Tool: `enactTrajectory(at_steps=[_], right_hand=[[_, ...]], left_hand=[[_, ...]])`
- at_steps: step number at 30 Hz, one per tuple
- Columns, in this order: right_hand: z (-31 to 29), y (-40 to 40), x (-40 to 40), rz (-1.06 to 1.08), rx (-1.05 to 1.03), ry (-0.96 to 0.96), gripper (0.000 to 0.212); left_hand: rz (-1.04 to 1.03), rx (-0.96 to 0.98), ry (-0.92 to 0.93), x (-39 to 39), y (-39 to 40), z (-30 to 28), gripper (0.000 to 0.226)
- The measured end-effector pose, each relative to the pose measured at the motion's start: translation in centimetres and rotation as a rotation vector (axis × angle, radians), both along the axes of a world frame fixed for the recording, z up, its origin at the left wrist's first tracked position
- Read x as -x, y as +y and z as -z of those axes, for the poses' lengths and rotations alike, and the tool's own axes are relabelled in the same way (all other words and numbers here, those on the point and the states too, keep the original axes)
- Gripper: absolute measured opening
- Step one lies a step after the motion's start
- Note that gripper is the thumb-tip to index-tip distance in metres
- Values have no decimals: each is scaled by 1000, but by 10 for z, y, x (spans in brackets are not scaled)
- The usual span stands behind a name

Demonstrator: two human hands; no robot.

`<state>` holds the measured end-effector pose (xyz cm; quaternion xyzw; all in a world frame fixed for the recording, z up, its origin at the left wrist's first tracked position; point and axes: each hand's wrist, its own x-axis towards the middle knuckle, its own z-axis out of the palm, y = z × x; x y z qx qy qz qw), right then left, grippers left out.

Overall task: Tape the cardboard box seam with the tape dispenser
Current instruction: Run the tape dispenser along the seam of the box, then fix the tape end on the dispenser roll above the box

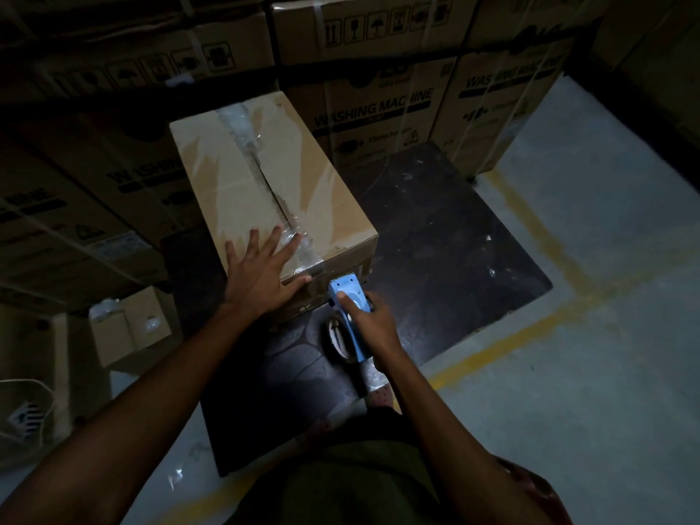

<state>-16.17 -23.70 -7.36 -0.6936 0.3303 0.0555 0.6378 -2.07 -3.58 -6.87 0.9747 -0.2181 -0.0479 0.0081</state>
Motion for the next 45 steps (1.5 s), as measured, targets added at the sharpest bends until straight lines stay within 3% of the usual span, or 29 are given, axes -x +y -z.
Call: enactTrajectory(at_steps=[3,6,10,14,16,19,22,26,30,34,36,39,45], right_hand=[[0,-1,0,-24,-7,-1,61],[-3,-5,-2,-76,31,-20,70],[-13,-13,-5,-141,45,-52,66],[-29,-25,-14,-200,-20,-144,47],[-39,-32,-21,-240,-71,-227,37],[-58,-38,-35,-282,-174,-288,39],[-72,-38,-54,-258,-333,-306,38],[-80,-33,-74,-279,-484,-305,39],[-81,-27,-86,-246,-556,-253,69],[-75,-28,-92,-240,-606,-217,52],[-70,-27,-94,-244,-645,-209,53],[-67,-26,-96,-253,-670,-202,54],[-60,-27,-104,-261,-633,-174,52]], left_hand=[[0,23,17,0,1,-1,91],[4,31,22,1,1,-1,91],[1,57,64,0,1,-4,93],[-23,175,142,-3,4,-16,84],[-61,365,177,-5,4,-28,76],[-24,734,142,-9,-2,-53,56],[56,933,93,-13,-13,-76,38],[50,1023,32,-16,-26,-92,27],[-10,1060,34,-20,-31,-96,25],[-73,1076,11,-22,-30,-99,17],[-93,1061,2,-22,-29,-102,13],[-88,1072,34,-24,-28,-108,15],[-176,1206,159,-23,-32,-120,45]])
